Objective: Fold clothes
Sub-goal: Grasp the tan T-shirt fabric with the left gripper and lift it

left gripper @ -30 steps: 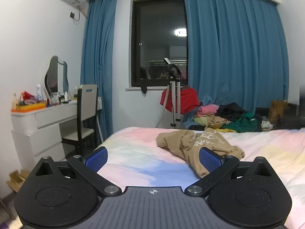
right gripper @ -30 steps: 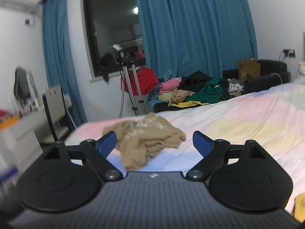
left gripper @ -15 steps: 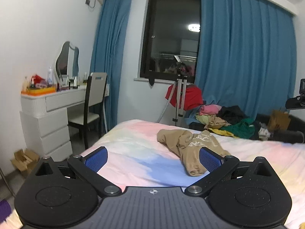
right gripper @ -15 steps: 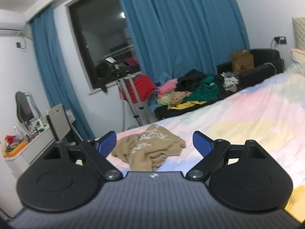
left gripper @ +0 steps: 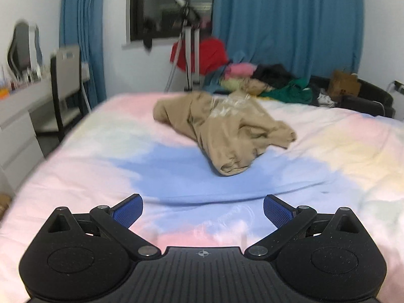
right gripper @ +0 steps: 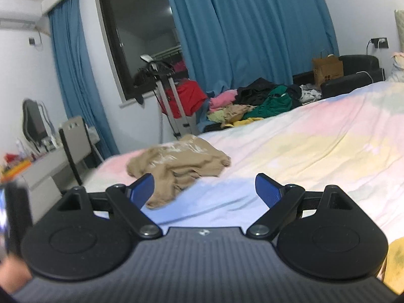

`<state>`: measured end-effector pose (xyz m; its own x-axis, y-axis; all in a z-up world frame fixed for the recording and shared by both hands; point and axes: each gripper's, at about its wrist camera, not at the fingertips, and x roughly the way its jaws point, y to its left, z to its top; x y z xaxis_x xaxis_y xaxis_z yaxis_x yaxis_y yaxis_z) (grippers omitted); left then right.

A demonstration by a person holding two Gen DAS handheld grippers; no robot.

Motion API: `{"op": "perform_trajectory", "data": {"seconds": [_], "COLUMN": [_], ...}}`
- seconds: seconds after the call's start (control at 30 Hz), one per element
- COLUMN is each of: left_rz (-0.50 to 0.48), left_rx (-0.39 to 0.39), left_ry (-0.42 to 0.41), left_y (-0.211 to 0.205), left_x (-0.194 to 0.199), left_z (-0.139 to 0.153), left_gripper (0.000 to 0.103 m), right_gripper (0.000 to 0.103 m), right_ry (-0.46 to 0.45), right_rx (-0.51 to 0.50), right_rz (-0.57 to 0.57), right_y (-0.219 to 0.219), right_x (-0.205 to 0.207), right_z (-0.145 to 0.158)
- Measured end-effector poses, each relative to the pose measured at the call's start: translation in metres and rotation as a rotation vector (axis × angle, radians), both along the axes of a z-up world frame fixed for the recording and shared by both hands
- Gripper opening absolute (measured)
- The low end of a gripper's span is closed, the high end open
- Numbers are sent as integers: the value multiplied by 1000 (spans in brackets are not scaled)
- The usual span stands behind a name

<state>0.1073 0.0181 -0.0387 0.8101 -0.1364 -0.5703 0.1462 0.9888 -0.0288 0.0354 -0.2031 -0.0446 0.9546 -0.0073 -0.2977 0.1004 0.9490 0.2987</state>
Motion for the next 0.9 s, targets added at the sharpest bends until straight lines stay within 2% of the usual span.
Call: {"op": "perform_trajectory", "data": {"seconds": [0.07, 0.13, 0.27, 0.33, 0.4, 0.43, 0.47, 0.5, 0.53, 0.63, 0.77, 0.9], "left_rz": [4, 0, -17, -30, -35, -37, -44, -51, -57, -82, -164, -240], "left_rx": [-35, -60, -43, -18, -12, -24, -52, -81, -109, -181, -168, -160], "left_ry": [36, 38, 66, 111, 122, 118, 109, 101, 93, 60, -34, -119], "left_y": [2, 0, -21, -33, -38, -37, -35, -32, -29, -21, -16, -5], "left_x": [33, 63, 132, 163, 182, 186, 185, 185, 184, 180, 141, 84], "left_z": [-15, -25, -49, -65, -74, -74, -71, -68, -65, -53, -15, 26], "left_gripper": [102, 102, 98, 87, 83, 70, 59, 36, 18, 11, 9, 9], "right_gripper": [88, 88, 88, 88, 88, 88, 88, 88, 88, 88, 88, 88], "right_ry": [14, 24, 37, 57, 81, 93, 105, 116, 124, 107, 42, 15], "right_rx": [1, 20, 52, 48, 53, 55, 58, 63, 77, 62, -39, -59], "right_rz": [4, 15, 43, 42, 36, 33, 30, 26, 19, -1, -79, -119], "right_y": [-6, -11, -14, -18, -23, -26, -28, -31, -34, -34, -28, -27], "right_x": [13, 28, 58, 71, 83, 89, 95, 101, 107, 113, 97, 80], "right_z": [-13, -23, -44, -58, -70, -77, -83, -88, -91, -91, -83, -71]}}
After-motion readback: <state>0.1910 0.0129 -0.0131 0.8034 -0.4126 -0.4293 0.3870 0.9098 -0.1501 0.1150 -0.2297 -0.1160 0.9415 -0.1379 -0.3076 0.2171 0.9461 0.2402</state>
